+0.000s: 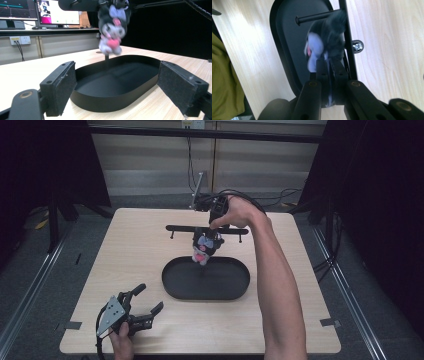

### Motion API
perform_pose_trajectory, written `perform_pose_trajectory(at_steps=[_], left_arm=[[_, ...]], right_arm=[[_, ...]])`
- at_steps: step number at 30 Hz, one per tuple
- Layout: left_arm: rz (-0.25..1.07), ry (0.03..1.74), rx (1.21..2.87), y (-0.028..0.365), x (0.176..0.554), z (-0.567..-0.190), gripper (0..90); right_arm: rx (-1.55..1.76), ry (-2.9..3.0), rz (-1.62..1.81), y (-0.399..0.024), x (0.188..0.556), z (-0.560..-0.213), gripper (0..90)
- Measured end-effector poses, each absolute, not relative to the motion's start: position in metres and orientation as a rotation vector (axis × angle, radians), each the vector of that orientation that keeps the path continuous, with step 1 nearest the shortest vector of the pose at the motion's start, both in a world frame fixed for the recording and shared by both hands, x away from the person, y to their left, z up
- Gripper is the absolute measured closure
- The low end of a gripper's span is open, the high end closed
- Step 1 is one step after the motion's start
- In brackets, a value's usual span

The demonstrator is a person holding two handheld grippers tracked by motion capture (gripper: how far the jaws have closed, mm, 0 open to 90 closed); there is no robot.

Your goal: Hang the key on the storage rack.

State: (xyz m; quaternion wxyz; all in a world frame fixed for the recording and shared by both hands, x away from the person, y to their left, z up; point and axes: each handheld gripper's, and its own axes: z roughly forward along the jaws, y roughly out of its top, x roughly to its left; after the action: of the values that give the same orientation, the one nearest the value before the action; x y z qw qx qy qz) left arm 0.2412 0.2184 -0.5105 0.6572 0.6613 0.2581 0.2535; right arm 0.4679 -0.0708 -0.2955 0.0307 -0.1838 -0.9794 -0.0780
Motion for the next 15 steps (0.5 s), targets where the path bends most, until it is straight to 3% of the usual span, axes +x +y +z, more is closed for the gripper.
perform_pose_trajectory(at_steps=[15], left_arm=[[0.573, 0.582, 1.498, 0.2183, 0.2410, -0.5105, 15.3]], right_arm=[[-0.576, -3.027, -0.243, -0.0694, 0.4692, -0.2975, 85.9]])
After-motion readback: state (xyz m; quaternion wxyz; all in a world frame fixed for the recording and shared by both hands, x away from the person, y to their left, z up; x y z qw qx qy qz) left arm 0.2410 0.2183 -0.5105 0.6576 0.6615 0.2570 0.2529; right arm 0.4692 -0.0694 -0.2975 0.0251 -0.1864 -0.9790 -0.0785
